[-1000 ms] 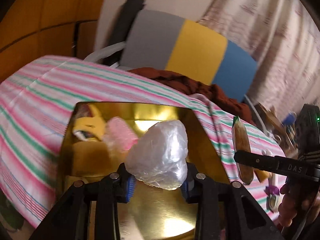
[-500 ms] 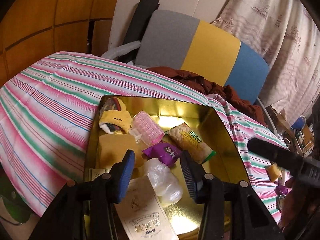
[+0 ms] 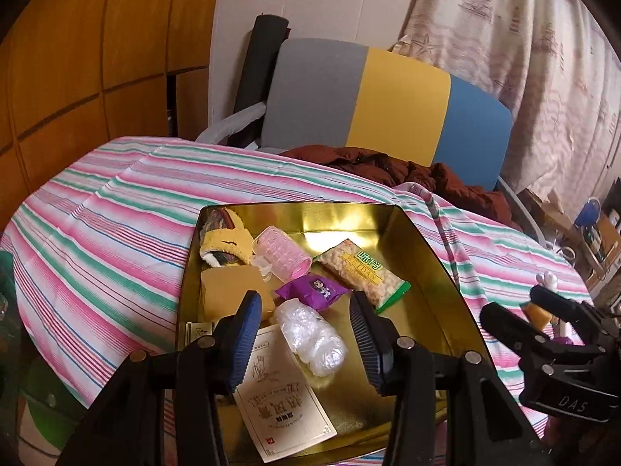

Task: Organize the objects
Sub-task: 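Withdraw both open tools from the tray back over the table items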

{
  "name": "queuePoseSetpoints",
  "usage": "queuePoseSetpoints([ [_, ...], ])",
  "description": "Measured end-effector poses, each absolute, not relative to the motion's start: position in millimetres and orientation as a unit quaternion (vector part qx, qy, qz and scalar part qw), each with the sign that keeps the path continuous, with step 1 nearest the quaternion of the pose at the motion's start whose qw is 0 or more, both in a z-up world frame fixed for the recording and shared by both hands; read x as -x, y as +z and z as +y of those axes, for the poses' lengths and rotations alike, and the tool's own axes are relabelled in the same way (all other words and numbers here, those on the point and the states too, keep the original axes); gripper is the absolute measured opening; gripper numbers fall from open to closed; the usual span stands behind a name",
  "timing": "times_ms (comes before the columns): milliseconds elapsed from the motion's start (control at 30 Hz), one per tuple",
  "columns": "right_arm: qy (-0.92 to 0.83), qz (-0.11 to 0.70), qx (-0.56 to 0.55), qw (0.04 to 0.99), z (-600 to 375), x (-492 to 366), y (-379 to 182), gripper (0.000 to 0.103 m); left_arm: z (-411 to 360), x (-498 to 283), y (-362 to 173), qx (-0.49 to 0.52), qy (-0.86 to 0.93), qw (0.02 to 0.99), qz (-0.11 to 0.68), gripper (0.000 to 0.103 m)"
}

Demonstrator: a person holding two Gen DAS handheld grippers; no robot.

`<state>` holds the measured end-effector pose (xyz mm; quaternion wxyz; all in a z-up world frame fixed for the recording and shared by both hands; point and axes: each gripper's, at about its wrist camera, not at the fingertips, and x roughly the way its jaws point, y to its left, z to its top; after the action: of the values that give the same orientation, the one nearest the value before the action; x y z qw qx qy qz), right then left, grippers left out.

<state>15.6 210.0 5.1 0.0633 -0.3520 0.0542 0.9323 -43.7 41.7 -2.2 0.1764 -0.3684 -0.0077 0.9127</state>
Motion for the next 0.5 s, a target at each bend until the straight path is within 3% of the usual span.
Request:
queuePoseSetpoints([
  [500, 0.936, 0.057, 0.34, 0.074, 224.2, -46.9, 4.1, 0.102, 66.2, 23.4, 1.2, 0.357, 0.91, 0.208, 0.034, 0.048],
])
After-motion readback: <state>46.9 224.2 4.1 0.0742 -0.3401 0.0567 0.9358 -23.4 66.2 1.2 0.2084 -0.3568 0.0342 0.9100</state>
